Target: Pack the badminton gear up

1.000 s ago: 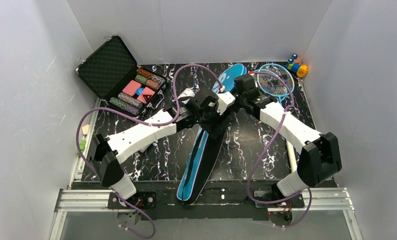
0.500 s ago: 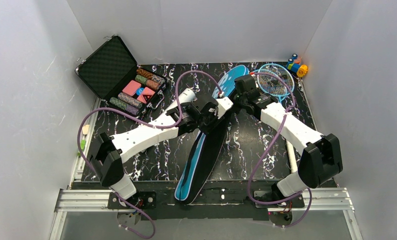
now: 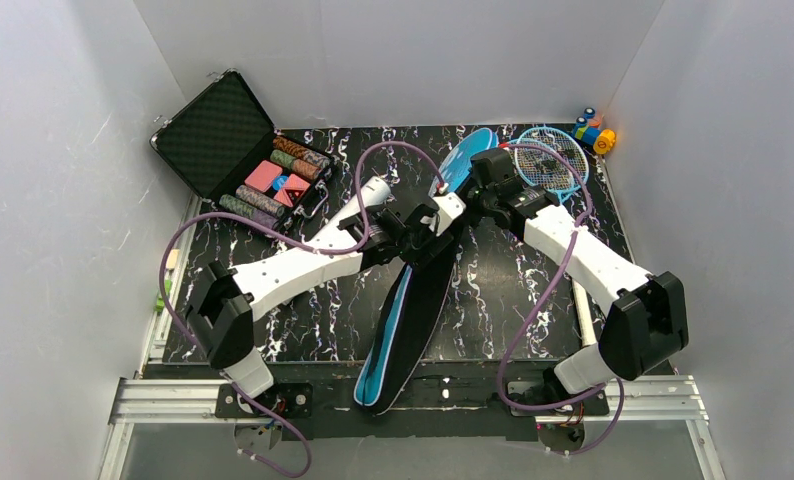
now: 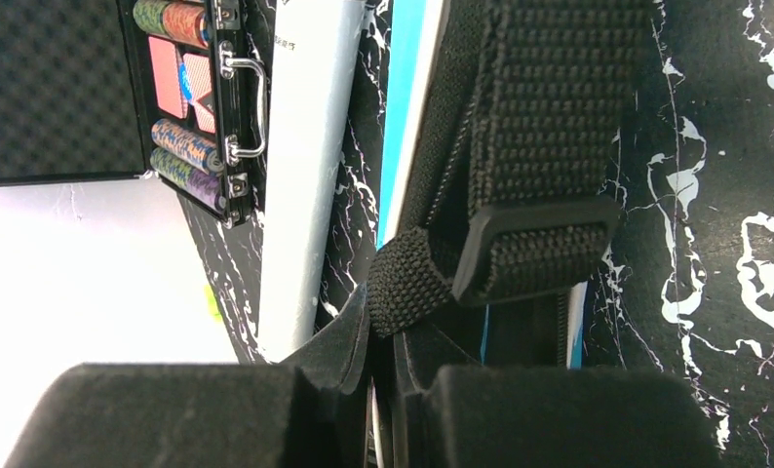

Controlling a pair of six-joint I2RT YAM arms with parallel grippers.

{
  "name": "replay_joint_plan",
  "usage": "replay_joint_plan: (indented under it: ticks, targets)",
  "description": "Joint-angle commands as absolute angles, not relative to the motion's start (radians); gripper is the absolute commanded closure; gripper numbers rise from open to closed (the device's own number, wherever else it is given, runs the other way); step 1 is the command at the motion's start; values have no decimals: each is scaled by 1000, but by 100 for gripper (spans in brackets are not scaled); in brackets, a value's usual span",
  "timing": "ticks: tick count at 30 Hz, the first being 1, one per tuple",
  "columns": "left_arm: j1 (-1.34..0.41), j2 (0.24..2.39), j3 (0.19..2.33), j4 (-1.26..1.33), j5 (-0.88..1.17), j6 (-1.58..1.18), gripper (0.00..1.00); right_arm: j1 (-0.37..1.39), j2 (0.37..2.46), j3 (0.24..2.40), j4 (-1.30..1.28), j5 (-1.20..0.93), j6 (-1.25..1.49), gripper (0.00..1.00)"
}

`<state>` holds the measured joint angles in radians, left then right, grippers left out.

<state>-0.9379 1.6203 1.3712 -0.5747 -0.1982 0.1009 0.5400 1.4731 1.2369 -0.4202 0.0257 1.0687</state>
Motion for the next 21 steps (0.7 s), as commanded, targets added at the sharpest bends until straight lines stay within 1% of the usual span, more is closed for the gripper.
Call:
replay_joint_plan:
  ticks: [1, 3, 5, 9, 11, 12, 13, 14, 16, 17, 21]
  targets:
    - [-927, 1644, 1376, -556, -213, 107, 42, 549, 1421, 1295, -398, 7, 1074, 99]
    - [-922, 1648, 1373, -548, -212, 111, 47, 548, 1420, 1291, -395, 7, 1074, 99]
    - [-913, 1652, 1372, -544, -214, 112, 57, 548, 1422, 1289, -389, -22, 1075, 99]
    - [-893, 1637, 1367, -542, -247, 116, 92, 546, 1431, 1288, -384, -32, 1064, 99]
    - [-886, 1614, 1362, -545, -276, 116, 99, 544, 1435, 1283, -379, -43, 1058, 97]
    - [-884, 1602, 1358, -545, -285, 113, 100, 540, 1442, 1284, -379, -51, 1053, 95]
    - [-882, 1592, 1355, -543, -295, 112, 100, 534, 1448, 1284, -378, -71, 1052, 90]
    - [-881, 1585, 1353, -545, -303, 109, 100, 524, 1454, 1285, -372, -96, 1048, 82]
    - [-877, 1579, 1351, -551, -314, 100, 100, 491, 1466, 1280, -346, -182, 1053, 62]
    - [-873, 1578, 1347, -553, -321, 97, 100, 469, 1471, 1282, -332, -220, 1053, 55]
    - [-852, 1613, 1370, -587, -364, 74, 100, 404, 1462, 1357, -420, -241, 968, 37]
